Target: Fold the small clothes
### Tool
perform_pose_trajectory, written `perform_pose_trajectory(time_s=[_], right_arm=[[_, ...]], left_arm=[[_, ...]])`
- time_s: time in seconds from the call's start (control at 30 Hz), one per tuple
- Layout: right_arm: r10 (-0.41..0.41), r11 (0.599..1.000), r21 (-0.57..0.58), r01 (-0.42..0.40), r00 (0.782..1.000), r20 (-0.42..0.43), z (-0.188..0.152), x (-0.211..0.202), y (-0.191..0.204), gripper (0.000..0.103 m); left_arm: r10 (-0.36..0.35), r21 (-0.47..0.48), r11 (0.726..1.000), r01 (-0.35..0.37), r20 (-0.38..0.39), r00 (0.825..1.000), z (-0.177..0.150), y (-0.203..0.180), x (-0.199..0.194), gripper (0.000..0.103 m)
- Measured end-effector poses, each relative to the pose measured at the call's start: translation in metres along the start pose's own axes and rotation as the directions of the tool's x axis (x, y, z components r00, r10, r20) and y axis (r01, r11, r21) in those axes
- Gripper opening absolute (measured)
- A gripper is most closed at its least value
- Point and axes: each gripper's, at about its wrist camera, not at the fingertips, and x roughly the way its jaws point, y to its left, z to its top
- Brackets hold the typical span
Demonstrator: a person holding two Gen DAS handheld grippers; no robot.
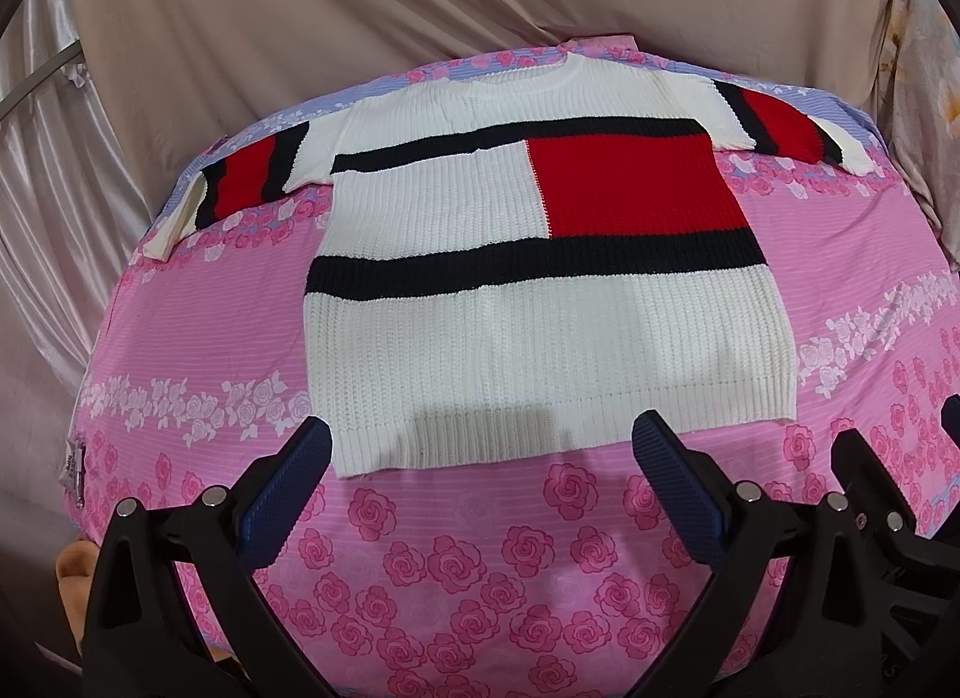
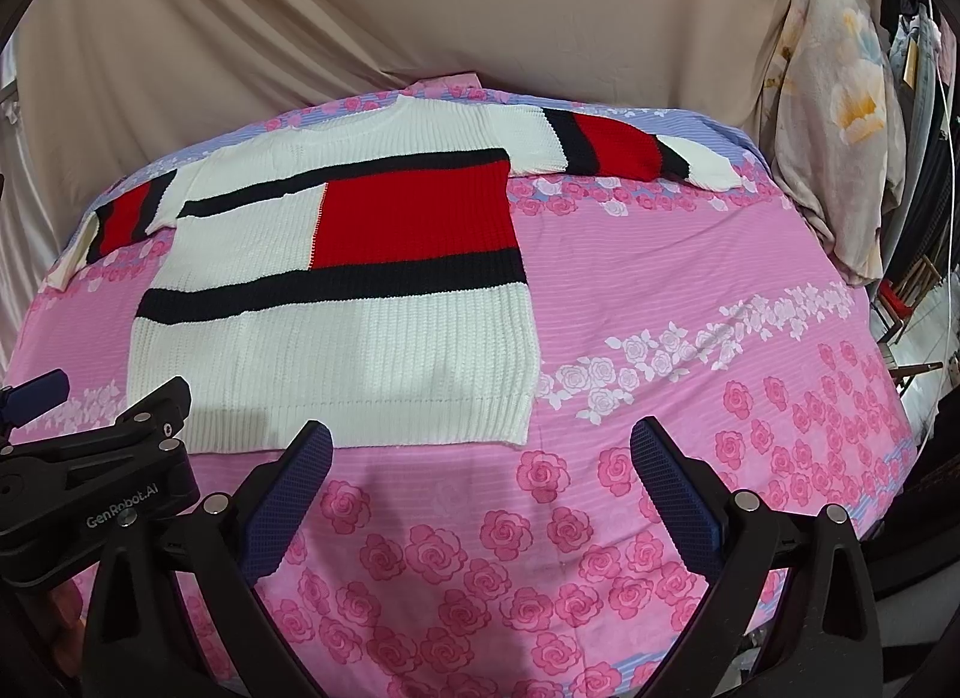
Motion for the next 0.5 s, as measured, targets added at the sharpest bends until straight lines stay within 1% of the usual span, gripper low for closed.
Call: perform_pose_trajectory(time_s=[0.5], right_arm=[[0.001,1.0,0.001,-0.001,1.0,-0.002,0.0007,0.0012,-0.0006,0.098]], left_arm=[[0.001,0.0,1.0,-0.001,0.0,1.0,-0.0001,-0.0005,0.0,0.098]])
